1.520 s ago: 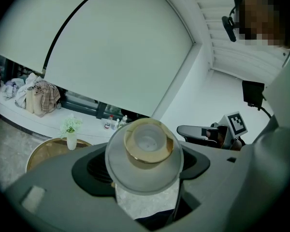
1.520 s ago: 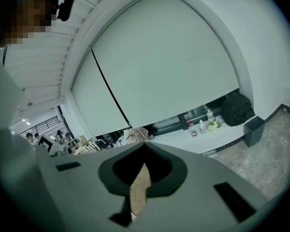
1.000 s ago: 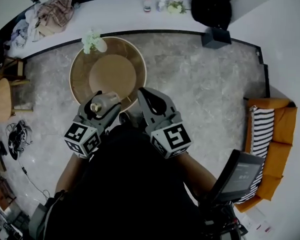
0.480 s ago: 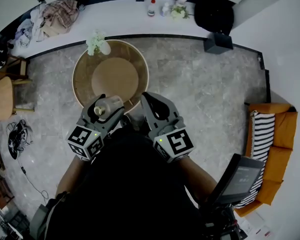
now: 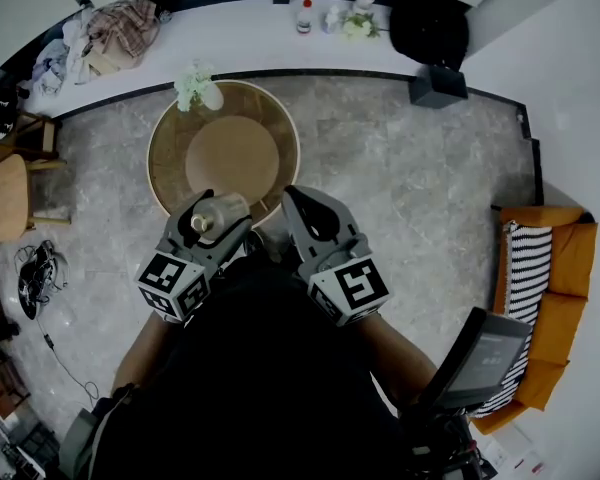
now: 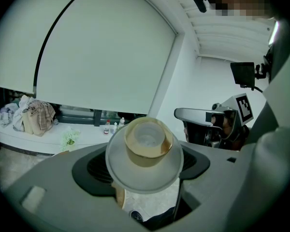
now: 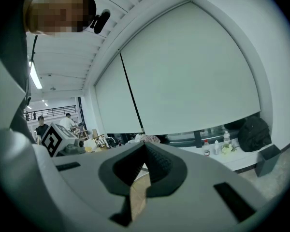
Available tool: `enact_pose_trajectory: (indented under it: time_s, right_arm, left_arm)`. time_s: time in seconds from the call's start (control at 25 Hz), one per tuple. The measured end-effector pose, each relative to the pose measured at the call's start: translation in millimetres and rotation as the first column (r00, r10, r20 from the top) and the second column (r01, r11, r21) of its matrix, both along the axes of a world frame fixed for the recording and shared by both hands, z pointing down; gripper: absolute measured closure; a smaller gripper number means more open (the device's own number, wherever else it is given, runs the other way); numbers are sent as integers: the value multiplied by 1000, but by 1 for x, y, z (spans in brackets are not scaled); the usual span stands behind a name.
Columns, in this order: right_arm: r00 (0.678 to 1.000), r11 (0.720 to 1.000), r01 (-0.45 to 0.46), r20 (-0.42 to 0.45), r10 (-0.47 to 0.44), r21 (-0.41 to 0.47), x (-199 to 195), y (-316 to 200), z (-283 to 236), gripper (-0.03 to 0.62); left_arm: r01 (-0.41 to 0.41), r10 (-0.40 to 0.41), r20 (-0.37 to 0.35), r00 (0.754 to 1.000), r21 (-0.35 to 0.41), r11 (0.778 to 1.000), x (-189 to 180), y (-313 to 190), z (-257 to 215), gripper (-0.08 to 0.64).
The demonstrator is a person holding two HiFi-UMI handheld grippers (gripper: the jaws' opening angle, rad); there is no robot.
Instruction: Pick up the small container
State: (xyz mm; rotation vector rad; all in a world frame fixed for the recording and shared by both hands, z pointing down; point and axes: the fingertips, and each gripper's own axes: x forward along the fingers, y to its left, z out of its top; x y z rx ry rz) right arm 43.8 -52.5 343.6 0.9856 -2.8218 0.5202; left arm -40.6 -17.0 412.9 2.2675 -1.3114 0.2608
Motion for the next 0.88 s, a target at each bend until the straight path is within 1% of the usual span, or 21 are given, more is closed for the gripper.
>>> enact_pose_trajectory:
  time_s: [0.44,0.56,0.88]
  right_arm:
    - [1000,1000,4,-3,-4,2,1,0,0,595]
    - [1000,1000,-7,1,7,14,2,-2,-2,594]
    - [1000,1000,6,-12,-7,-5,-3,0,2,594]
  left_arm:
    - [-3,3,1,1000,0,1000,1,1,0,215]
    - [-5,5,3,1000,0,1000,1,1,-1,215]
    - [7,-7,3,1000,-3,1000,-4,-1,3,215]
